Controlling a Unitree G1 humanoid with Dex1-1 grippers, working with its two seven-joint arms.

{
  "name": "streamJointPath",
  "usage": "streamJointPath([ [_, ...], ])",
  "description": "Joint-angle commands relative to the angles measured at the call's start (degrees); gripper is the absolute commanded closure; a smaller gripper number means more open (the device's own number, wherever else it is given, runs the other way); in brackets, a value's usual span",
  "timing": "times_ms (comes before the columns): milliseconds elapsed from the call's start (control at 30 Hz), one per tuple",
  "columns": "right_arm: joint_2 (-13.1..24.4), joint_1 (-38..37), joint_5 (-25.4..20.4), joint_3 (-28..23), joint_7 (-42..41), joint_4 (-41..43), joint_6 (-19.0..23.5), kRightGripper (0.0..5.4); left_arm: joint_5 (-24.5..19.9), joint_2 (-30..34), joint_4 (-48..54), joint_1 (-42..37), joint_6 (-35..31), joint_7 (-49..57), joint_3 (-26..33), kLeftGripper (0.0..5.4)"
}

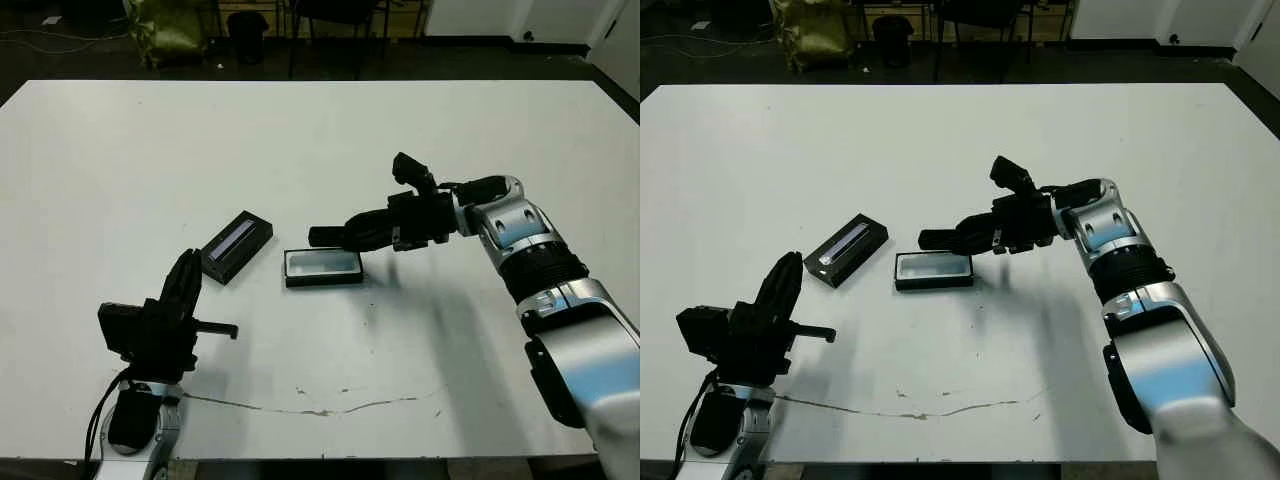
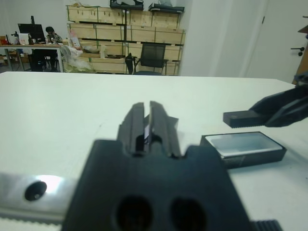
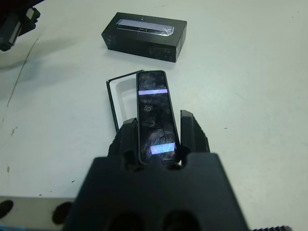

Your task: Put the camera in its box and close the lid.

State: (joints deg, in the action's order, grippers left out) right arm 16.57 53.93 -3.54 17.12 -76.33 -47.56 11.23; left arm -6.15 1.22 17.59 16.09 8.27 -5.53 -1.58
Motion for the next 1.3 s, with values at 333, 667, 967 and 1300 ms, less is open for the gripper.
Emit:
streamJointPath([
  [333, -1.6, 0.4, 1.3, 0.4, 0.5, 2.5, 0.7, 4.78, 0.4, 0.0, -0.6, 1.2, -0.6, 0.1, -0.1, 5.40],
  [667, -3.4, 0.4, 2.4, 1.9, -1.0, 1.6, -0.9, 4.78, 0.3, -0.3, -0.9, 1.6, -0.1, 0.2, -0.2, 5.40],
  [967, -2.8, -0.9, 4.4, 3.5, -1.2, 3.5, -0.8, 4.78, 0.2, -0.2, 0.0, 1.9, -1.3, 0.5, -0.2, 5.40],
  [1300, -2.2, -1.7, 5.5, 4.3, -1.2, 5.3, -1.1, 4.78, 0.6, -0.3, -0.2, 1.9, -1.0, 0.7, -0.3, 5.40],
])
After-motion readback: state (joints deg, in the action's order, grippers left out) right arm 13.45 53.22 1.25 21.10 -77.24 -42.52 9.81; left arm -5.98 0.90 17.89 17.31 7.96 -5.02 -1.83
